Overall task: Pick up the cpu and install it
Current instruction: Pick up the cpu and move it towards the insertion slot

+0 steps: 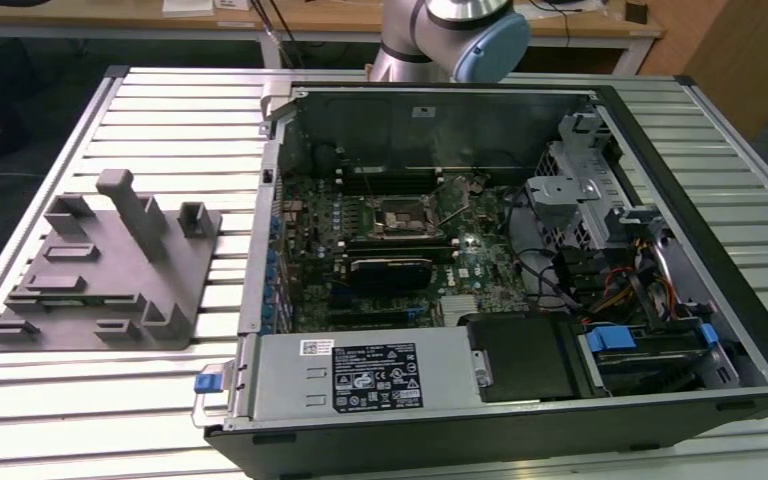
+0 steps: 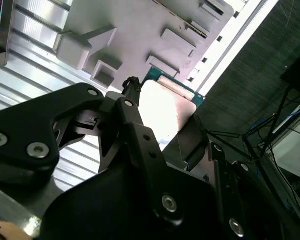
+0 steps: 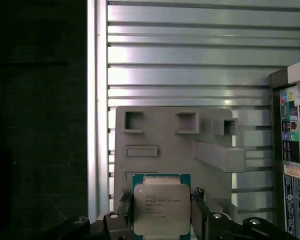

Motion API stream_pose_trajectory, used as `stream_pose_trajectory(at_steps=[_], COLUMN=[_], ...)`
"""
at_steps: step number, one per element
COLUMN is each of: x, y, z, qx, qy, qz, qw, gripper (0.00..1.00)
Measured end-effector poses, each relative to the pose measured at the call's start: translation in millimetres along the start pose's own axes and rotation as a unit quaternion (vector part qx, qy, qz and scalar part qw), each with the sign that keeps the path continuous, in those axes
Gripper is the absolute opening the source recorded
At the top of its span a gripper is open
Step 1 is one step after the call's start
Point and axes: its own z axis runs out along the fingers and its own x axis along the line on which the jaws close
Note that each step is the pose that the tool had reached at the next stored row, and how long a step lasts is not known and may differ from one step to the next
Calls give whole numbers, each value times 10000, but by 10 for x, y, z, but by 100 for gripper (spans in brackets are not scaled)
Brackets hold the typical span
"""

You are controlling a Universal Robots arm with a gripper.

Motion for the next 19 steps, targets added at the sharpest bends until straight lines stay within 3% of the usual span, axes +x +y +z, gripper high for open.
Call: stream_pose_trajectory(at_steps=[4, 19], x=[-24, -240], y=[1, 9], z=[1, 20], qx=[1, 5], qy=[1, 2], qz=[0, 0], qw=[10000, 10000], gripper=[55, 55])
